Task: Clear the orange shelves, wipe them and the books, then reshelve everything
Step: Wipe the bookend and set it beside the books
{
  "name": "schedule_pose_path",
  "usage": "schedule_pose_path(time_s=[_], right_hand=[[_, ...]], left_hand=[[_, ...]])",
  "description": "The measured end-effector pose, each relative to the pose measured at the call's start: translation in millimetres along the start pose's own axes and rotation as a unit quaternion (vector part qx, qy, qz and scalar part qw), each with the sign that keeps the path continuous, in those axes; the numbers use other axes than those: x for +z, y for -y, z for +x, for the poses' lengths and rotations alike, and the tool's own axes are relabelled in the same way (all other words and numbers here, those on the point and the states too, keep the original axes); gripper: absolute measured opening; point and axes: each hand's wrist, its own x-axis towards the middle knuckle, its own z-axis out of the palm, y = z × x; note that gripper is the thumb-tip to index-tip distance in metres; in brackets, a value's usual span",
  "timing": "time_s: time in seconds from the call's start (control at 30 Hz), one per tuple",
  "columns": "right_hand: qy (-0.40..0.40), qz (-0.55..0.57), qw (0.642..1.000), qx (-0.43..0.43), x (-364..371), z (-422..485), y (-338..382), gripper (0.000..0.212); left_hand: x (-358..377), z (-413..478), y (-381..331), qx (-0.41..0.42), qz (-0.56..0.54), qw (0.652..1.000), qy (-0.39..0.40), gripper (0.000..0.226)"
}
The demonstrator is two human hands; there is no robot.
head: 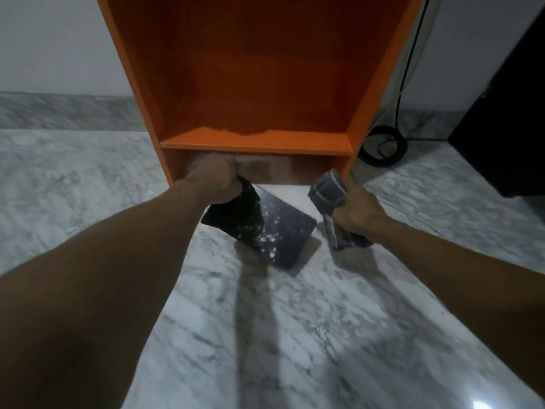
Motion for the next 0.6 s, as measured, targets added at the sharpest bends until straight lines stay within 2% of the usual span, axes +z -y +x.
schedule_pose_path(time_s=[0.03,0.13,0.23,0.33,0.5,0.57,0.6], right_hand=[[-0.03,-0.002,0.999,-0.022,-20,7,5,0.035],[-0.087,-0.018,0.992,-0.086,-74,28,20,0.044],[-0.097,-0.028,0.983,-0.153,-118,27,47,0.028],[-0.158,-0.075,0.961,-0.212,-142,22,64,0.029],[-0.252,-0.108,0.911,-0.307,-130,6,64,0.048],[-0.251,-0.159,0.893,-0.337,-102,5,39,0.046],[-0.221,-0.2,0.891,-0.341,-84,2,22,0.046]], left_hand=[[-7,0,-5,-0.011,-0.023,0.999,-0.035,0.011],[-27,-4,-23,-0.04,-0.055,0.992,-0.106,0.036],[-49,-7,-41,-0.045,-0.051,0.981,-0.18,0.028],[-66,-7,-56,-0.055,-0.075,0.976,-0.195,0.027],[-87,-12,-77,-0.031,-0.102,0.969,-0.223,0.028],[-97,-16,-83,-0.037,-0.096,0.96,-0.259,0.032],[-101,-18,-83,-0.043,-0.099,0.956,-0.271,0.034]])
